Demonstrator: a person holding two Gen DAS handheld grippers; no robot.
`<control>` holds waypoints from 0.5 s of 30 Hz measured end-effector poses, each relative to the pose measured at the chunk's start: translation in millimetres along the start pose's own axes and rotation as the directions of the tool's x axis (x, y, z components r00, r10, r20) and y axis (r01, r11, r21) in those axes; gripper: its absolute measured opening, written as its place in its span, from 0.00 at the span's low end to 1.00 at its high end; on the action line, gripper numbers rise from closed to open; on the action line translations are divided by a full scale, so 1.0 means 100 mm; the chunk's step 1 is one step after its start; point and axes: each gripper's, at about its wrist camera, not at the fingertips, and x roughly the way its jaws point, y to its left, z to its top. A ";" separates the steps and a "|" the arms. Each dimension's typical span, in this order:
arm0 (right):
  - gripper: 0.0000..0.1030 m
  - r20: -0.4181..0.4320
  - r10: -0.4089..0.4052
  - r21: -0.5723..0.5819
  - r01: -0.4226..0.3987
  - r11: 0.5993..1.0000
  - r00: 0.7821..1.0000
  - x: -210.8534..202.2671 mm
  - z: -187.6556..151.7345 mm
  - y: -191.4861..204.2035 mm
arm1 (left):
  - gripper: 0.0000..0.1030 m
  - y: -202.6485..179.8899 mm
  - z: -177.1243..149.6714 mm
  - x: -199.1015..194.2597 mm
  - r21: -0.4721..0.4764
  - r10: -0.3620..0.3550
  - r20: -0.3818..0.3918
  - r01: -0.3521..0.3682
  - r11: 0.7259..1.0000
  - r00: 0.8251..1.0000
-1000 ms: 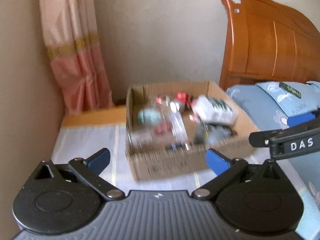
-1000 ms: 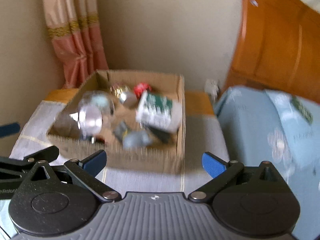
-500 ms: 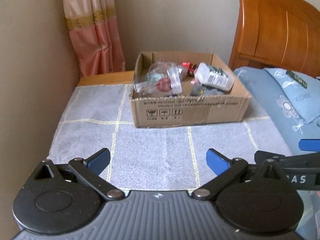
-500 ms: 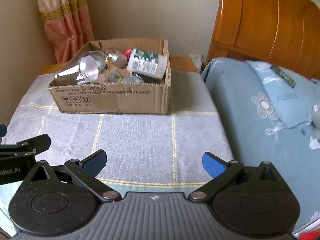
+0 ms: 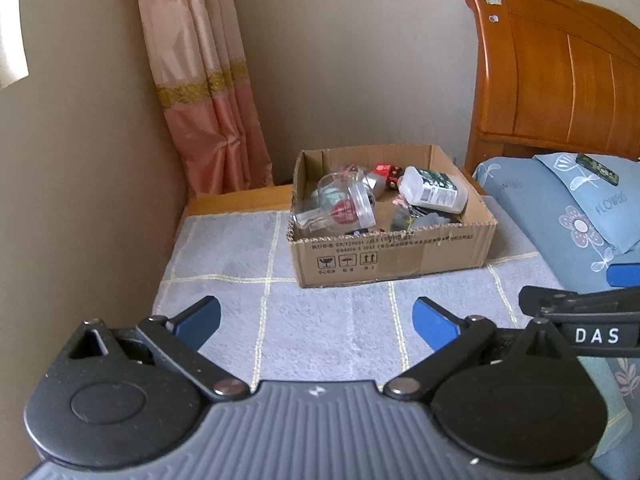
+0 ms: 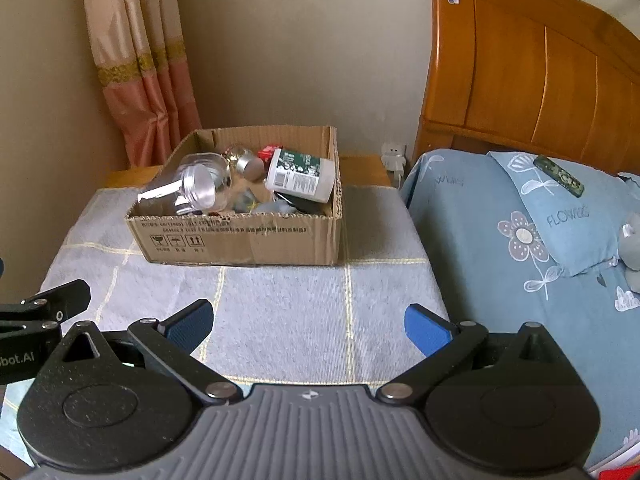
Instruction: Organize rigid objects
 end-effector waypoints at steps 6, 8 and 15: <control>1.00 0.007 0.001 0.003 -0.001 1.000 1.000 -0.02 0.00 0.00 | 0.99 -0.01 0.00 -0.01 0.005 0.021 0.001 -0.021 1.000 1.000; 1.00 0.006 0.001 0.004 -0.001 1.000 1.000 -0.02 0.00 0.00 | 0.99 -0.02 0.00 0.00 0.006 0.023 0.000 -0.023 1.000 1.000; 1.00 0.006 0.006 -0.001 -0.006 1.000 1.000 -0.02 0.00 0.02 | 0.99 -0.04 0.01 0.02 0.009 0.023 -0.002 -0.023 1.000 1.000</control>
